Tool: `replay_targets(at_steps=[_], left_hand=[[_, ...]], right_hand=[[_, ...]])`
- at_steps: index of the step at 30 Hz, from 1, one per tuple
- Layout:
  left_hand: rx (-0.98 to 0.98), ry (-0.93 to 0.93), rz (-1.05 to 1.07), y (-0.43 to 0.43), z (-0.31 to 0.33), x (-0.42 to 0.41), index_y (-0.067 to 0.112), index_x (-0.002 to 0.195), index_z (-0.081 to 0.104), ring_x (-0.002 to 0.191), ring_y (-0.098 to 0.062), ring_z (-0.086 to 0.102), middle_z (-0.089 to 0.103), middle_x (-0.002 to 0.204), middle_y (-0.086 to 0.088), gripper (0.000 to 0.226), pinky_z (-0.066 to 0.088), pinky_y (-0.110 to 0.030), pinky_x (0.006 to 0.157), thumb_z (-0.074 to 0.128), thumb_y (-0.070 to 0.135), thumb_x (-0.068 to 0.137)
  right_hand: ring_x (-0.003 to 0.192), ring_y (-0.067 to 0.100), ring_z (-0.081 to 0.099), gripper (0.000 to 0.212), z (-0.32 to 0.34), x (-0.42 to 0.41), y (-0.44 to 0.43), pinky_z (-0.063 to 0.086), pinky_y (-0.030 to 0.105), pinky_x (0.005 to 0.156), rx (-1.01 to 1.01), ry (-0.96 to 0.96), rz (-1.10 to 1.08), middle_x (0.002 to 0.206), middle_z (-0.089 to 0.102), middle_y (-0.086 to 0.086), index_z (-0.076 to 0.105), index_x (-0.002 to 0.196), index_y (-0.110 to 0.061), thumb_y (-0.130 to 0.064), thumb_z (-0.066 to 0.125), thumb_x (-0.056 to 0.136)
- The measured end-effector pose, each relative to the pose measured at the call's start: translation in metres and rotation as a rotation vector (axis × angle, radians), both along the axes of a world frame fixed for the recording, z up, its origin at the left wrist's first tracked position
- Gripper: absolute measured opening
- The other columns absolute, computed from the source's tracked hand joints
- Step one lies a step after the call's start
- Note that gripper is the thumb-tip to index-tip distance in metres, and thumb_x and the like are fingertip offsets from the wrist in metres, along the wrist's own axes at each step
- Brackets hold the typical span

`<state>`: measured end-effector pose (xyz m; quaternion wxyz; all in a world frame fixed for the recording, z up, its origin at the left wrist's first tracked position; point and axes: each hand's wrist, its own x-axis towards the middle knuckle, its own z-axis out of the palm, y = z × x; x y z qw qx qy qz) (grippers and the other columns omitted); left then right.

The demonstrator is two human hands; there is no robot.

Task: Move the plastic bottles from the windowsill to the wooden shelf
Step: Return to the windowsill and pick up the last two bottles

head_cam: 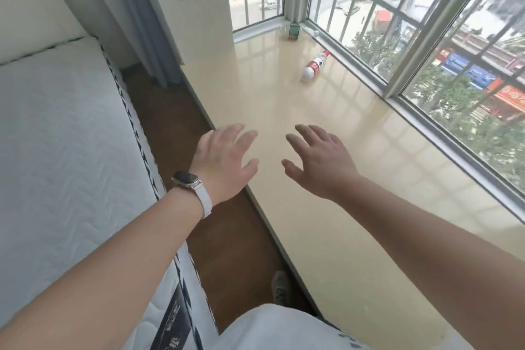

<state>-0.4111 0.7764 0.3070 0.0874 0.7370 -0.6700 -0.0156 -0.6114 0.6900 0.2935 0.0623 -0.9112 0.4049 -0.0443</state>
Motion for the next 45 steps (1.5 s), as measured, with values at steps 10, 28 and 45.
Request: replay_targets(at_steps=[10,28,45], left_hand=[[0.004,-0.056,0.09,-0.029,0.014,0.025,0.018,0.137,0.055,0.131,-0.033,0.045,0.053,0.141,-0.011,0.05,0.03,-0.052,0.11,0.058,0.04,0.092],[-0.086,0.005,0.047,-0.091,-0.012,0.188,0.015,0.135,0.055,0.126,-0.037,0.05,0.056,0.135,-0.014,0.052,0.034,-0.056,0.106,0.07,0.029,0.087],[-0.135,-0.025,0.0,-0.171,0.004,0.424,0.015,0.136,0.055,0.134,-0.037,0.043,0.051,0.143,-0.015,0.052,0.028,-0.057,0.111,0.064,0.035,0.089]], right_hand=[[0.136,0.031,0.036,0.053,0.0,0.007,-0.061,0.033,0.043,0.104,0.017,-0.073,0.05,0.149,0.044,0.008,0.052,0.134,-0.015,-0.048,0.052,0.093],[0.139,0.03,0.031,0.053,-0.003,0.159,-0.135,0.03,0.044,0.106,-0.017,0.015,0.056,0.152,0.039,0.007,0.05,0.136,-0.015,-0.049,0.049,0.095],[0.135,0.032,0.037,0.054,0.028,0.39,-0.209,0.035,0.047,0.102,-0.118,0.066,0.048,0.147,0.045,0.009,0.051,0.135,-0.015,-0.049,0.053,0.093]])
